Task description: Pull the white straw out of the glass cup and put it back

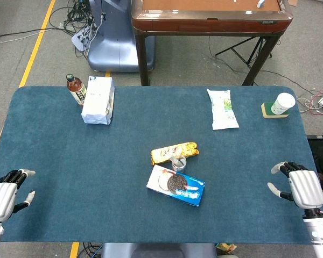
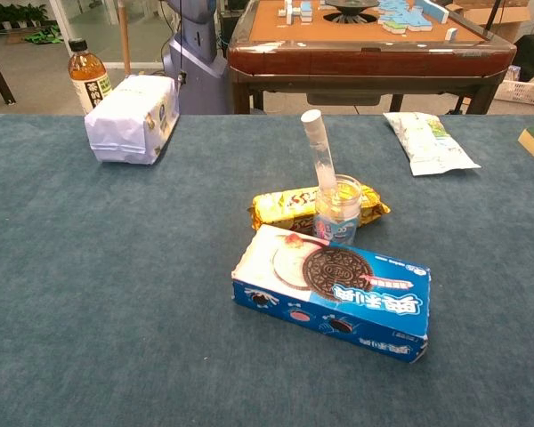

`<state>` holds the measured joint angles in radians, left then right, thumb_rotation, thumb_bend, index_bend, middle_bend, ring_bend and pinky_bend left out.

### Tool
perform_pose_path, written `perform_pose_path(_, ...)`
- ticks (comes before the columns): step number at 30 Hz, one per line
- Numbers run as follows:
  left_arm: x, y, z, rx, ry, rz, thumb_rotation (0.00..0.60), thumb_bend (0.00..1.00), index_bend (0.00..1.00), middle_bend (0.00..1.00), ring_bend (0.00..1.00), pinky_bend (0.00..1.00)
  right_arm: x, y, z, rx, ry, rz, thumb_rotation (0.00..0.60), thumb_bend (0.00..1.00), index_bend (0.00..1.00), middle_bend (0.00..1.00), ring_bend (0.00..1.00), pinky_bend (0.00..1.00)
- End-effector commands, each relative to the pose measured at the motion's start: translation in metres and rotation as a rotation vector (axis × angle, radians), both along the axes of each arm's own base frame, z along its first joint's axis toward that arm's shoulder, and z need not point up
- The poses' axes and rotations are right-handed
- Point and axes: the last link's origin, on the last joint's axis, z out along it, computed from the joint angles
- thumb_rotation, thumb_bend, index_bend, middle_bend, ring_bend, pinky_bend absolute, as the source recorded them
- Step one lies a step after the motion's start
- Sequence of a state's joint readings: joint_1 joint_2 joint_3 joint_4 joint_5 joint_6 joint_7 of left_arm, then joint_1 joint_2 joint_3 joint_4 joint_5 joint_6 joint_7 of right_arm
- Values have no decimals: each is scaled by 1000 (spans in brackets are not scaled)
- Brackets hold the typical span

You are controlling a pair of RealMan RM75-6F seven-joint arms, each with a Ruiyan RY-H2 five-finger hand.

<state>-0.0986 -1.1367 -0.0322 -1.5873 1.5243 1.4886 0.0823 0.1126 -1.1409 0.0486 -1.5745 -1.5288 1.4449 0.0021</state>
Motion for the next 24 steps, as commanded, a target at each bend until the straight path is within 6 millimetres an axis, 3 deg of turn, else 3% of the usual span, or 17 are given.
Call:
perform_pose_path(1,0,0,0,0,-2,0,600,340,292,314,243,396,0,0,-2,6,3,1,600,294,493,463,389,456)
perform_pose_path(15,-3,1,3,4,-8,13,600,340,292,314,243,398,13,-4,-4,-8,-93,44,600,287,493,450,384,455)
perform_pose_path(24,-3,-4,8,21,-23,4,600,340,293,314,243,398,58,-33,-1,-4,-168,156,600,86,504,398,283,422)
